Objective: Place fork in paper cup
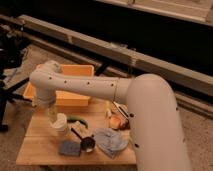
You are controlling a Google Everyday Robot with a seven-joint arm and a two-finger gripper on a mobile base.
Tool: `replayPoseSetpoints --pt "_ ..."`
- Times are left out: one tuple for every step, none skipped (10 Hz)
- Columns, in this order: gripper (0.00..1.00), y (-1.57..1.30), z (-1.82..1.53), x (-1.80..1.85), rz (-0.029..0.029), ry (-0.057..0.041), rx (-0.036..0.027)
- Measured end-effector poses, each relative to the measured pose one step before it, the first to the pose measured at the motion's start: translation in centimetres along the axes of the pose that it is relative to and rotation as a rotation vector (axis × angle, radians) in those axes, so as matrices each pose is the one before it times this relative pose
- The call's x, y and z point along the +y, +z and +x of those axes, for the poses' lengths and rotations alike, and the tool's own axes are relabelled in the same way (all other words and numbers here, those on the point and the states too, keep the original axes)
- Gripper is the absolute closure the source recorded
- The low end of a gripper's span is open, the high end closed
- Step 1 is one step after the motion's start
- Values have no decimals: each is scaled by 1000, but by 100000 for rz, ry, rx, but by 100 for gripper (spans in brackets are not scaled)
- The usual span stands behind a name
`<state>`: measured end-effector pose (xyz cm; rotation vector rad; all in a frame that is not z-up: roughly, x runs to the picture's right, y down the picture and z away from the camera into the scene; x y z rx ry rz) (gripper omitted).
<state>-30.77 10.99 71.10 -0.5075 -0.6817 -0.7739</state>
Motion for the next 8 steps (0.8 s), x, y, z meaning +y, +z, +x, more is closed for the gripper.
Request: replayPoseSetpoints --pt "20 -632 -569 522 1090 -1680 422" --pt "20 -1009 -1039 633 1448 -2527 356" --pt "20 -482 -480 384 587 -1245 303" --pt "20 -9 -70 50 -7 -167 -1" --pt "20 34 -112 -54 -28 -194 -86" --pt "20 -3 -22 -5 0 -34 -18" --pt "20 -30 42 21 51 100 6" --pt "20 -27 53 17 33 96 43"
